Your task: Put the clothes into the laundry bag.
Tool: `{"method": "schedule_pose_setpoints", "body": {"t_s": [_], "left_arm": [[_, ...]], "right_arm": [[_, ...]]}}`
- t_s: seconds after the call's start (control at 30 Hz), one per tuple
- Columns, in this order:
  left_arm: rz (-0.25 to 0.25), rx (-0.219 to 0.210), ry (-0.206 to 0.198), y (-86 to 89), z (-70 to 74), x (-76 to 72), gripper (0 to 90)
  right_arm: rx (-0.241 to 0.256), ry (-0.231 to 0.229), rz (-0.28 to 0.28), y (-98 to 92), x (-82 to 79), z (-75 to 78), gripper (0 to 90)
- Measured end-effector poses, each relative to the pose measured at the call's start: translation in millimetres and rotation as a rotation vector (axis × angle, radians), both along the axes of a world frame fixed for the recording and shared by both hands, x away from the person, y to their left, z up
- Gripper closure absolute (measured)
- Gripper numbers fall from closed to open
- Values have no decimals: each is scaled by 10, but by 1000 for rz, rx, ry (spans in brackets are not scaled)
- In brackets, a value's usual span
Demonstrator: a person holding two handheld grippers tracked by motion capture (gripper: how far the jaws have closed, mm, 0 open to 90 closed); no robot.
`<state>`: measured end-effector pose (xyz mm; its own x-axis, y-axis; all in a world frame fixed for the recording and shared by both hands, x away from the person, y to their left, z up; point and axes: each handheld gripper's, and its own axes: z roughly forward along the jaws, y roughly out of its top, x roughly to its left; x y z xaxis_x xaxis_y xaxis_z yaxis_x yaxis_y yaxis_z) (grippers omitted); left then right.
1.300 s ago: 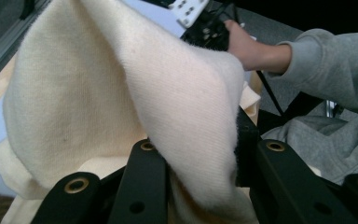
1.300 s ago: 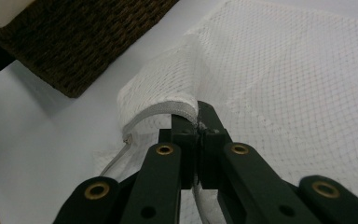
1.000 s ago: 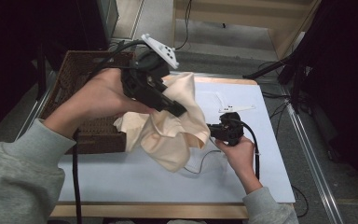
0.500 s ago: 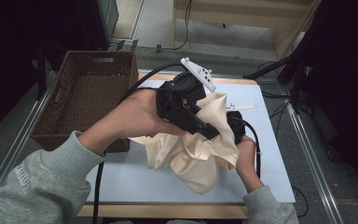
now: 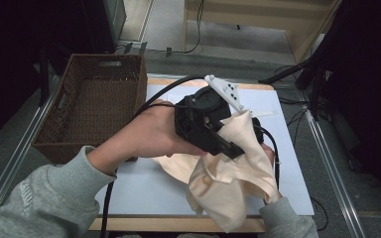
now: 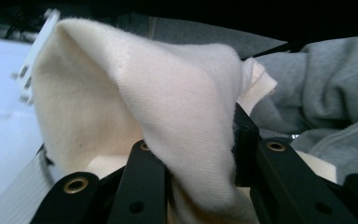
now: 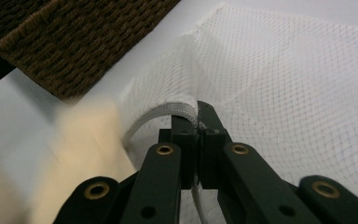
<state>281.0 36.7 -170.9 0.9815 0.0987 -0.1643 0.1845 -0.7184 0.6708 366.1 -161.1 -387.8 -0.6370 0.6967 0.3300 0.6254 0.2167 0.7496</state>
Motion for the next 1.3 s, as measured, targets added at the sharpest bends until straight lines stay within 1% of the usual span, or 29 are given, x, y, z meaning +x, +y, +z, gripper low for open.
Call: {"method": "schedule_pose_setpoints", "body": {"t_s": [0.03,0.1,0.13,0.17,0.2,0.23,0.27,0.33,0.37,0.4,0.5,0.6,0.63,0.67,0.73,0.87,0.9,0.93,0.97,1.0,1.07,1.13,1.17,1.2,1.23,1.27,1.3], "left_arm": [[14,-5,7,41,-58,41,730],[22,-7,12,68,-85,67,730],[43,-13,24,141,-140,112,730],[52,-16,28,181,-161,127,730],[52,-16,28,181,-161,127,730],[55,-16,32,224,-176,137,730],[72,-24,39,327,-196,139,730],[95,-28,45,462,-200,135,730],[95,-28,45,462,-200,135,730],[106,-34,60,574,-201,124,730],[136,-29,62,739,-222,100,729],[159,-20,74,856,-275,92,729],[159,-20,74,856,-275,92,729],[164,-20,82,886,-308,97,729],[178,-11,85,910,-413,115,729],[194,-2,88,869,-619,155,728],[194,-2,88,869,-619,155,728],[192,-5,91,853,-672,170,728],[185,-20,103,823,-780,202,727],[184,-23,109,811,-824,214,727],[200,-10,93,784,-947,253,726],[218,-17,92,771,-1039,281,726],[218,-17,92,771,-1039,281,725],[234,-22,98,759,-1142,317,725],[239,-27,100,756,-1175,331,726],[252,-22,98,753,-1212,345,725],[252,-22,98,753,-1212,345,724]], "right_arm": [[-2,7,-1,0,0,-5,887],[-5,12,0,-1,5,-18,887],[-6,21,-3,-7,14,-33,887],[-6,22,-4,-9,18,-37,887],[-5,23,-7,-12,19,-38,887],[-5,21,-9,-17,20,-39,887],[-8,18,-10,-25,22,-40,887],[-10,17,-13,-33,24,-41,887],[-10,17,-13,-33,24,-41,887],[-9,13,-13,-34,24,-39,887],[-7,6,-14,-28,16,-30,887],[-4,5,-19,-26,14,-23,886],[-4,5,-19,-26,14,-23,886],[-3,6,-19,-26,15,-22,886],[-1,-1,-14,-20,13,-12,887],[-10,-12,-8,14,4,15,886],[-10,-12,-8,14,4,15,886],[-14,-17,-4,21,4,18,886],[-18,-20,-3,34,3,26,886],[-22,-20,-3,41,1,32,886],[-28,-24,1,50,-1,40,886],[-37,-28,4,59,-5,47,886],[-37,-28,4,59,-5,47,886],[-42,-31,4,72,-6,51,887],[-42,-32,6,77,-4,54,887],[-41,-30,6,83,-3,57,887],[-41,-30,6,83,-3,57,887]]}}
